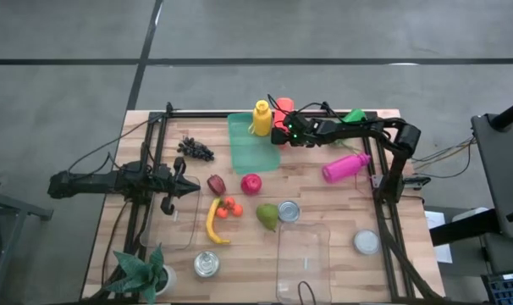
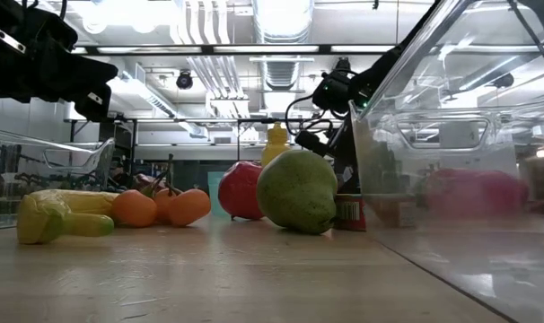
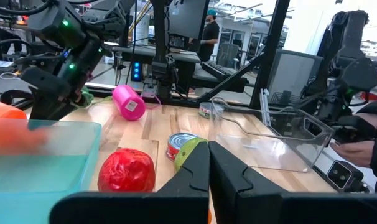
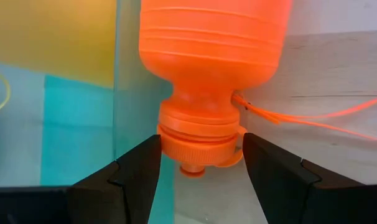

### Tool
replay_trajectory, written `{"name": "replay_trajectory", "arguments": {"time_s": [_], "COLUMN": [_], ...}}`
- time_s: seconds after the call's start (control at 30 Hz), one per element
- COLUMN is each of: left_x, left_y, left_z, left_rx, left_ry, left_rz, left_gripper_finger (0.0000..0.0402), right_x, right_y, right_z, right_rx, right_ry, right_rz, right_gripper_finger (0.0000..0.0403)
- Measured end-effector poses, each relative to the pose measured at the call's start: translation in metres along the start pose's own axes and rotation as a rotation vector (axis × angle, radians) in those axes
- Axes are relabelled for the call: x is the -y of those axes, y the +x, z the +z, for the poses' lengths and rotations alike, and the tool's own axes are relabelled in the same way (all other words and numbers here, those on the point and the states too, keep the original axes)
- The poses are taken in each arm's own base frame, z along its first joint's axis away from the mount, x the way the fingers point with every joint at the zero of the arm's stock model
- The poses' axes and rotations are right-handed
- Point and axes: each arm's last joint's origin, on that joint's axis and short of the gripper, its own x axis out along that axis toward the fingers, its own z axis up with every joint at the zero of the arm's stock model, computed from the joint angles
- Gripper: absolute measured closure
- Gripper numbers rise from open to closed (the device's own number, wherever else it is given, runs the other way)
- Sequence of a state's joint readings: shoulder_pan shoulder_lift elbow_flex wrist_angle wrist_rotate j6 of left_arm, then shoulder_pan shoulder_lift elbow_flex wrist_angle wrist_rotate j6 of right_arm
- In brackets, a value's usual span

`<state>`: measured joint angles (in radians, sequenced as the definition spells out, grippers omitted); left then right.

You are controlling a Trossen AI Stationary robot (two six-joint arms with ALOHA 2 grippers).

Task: Pick & Place Food Item
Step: Put the orange water bottle into the green bin

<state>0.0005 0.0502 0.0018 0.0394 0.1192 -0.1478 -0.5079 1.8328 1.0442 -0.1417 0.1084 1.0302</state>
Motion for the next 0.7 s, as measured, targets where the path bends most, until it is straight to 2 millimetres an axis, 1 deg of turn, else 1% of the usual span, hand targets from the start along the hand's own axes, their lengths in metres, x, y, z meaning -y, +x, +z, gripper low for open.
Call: {"name": "replay_trajectory", "arguments": {"time_s": [0.27, 0.53, 0.7], "left_x": [0.0, 0.0, 0.0], "left_y": [0.0, 0.0, 0.0], "left_z": [0.0001, 0.0, 0.0], "left_rx": [0.0, 0.0, 0.0], "left_ry": [0.0, 0.0, 0.0], "left_rz": [0.0, 0.0, 0.0], "left_gripper_finger": [0.0401, 0.0401, 0.0401], "right_x": [0.0021, 0.0061, 0.0039], "right_y": [-0.0002, -0.0051, -0.0093], "right_z": [-0.0008, -0.0031, -0.0012], "right_rx": [-0.004, -0.04, -0.03], "right_ry": [0.034, 0.029, 0.024], "right_rz": [-0.013, -0.054, -0.037], "right_gripper_finger": [0.0181, 0.0182, 0.0182]}}
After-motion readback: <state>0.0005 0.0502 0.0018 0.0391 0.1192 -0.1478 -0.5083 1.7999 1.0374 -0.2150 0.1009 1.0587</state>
